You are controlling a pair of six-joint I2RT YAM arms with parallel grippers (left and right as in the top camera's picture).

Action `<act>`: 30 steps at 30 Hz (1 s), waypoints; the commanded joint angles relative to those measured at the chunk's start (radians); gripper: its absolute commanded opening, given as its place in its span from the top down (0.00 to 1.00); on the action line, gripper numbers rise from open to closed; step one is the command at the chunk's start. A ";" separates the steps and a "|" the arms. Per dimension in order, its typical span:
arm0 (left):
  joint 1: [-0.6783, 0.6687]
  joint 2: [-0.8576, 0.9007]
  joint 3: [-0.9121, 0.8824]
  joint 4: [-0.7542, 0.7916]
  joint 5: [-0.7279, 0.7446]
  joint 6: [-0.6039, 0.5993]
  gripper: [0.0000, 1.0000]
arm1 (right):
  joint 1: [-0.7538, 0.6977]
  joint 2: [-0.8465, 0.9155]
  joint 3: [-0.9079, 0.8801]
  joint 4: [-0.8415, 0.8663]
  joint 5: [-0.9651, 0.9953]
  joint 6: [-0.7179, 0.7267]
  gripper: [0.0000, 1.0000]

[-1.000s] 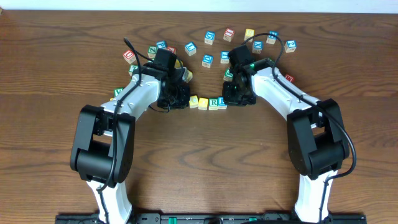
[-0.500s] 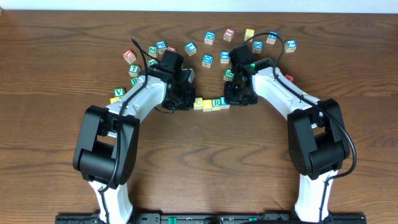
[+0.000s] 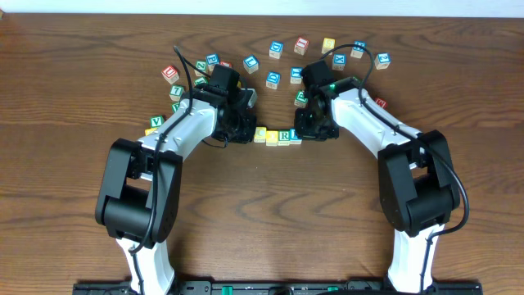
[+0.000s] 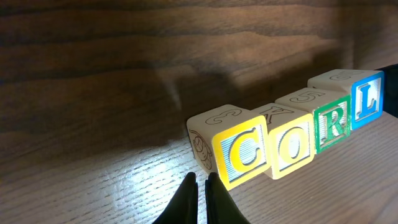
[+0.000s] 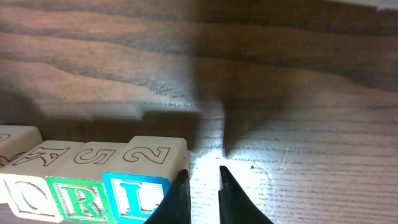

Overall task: Spell out CORL
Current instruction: 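Push the row ends inward with both grippers to close the gaps, then retract the left arm to its side and lift the right gripper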

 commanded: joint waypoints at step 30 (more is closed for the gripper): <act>0.053 0.006 -0.003 -0.029 0.016 0.035 0.92 | -0.024 -0.003 -0.002 -0.010 0.008 -0.012 0.86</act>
